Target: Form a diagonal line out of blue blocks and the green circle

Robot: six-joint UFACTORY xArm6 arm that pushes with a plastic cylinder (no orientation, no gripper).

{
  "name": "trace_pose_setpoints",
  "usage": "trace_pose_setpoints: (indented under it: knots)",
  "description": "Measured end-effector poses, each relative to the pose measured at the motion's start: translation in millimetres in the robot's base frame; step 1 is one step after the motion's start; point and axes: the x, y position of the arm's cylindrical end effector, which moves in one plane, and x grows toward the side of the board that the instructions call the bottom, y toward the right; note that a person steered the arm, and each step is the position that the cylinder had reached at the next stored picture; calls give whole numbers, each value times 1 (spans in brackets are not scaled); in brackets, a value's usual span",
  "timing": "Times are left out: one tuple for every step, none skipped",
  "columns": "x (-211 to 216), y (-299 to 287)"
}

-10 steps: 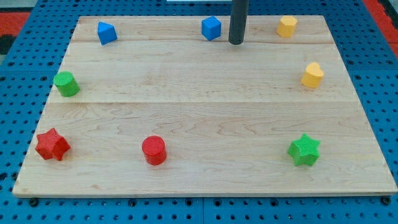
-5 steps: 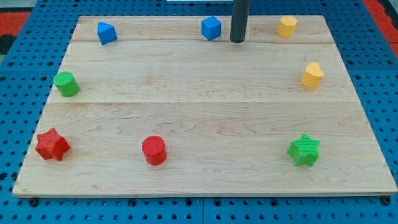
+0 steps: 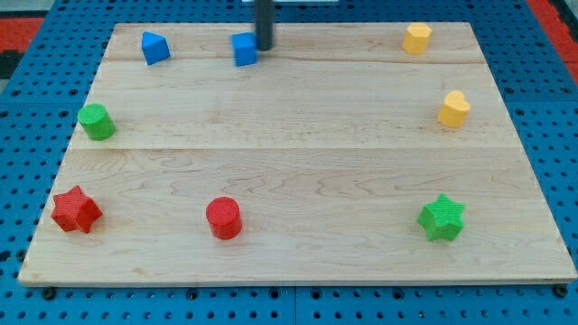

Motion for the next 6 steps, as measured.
trace_pose_setpoints:
  knots:
    - [-2, -58]
    - [-52, -64]
    - [-27, -129]
    - [25, -137]
    - [75, -137]
    - [79, -137]
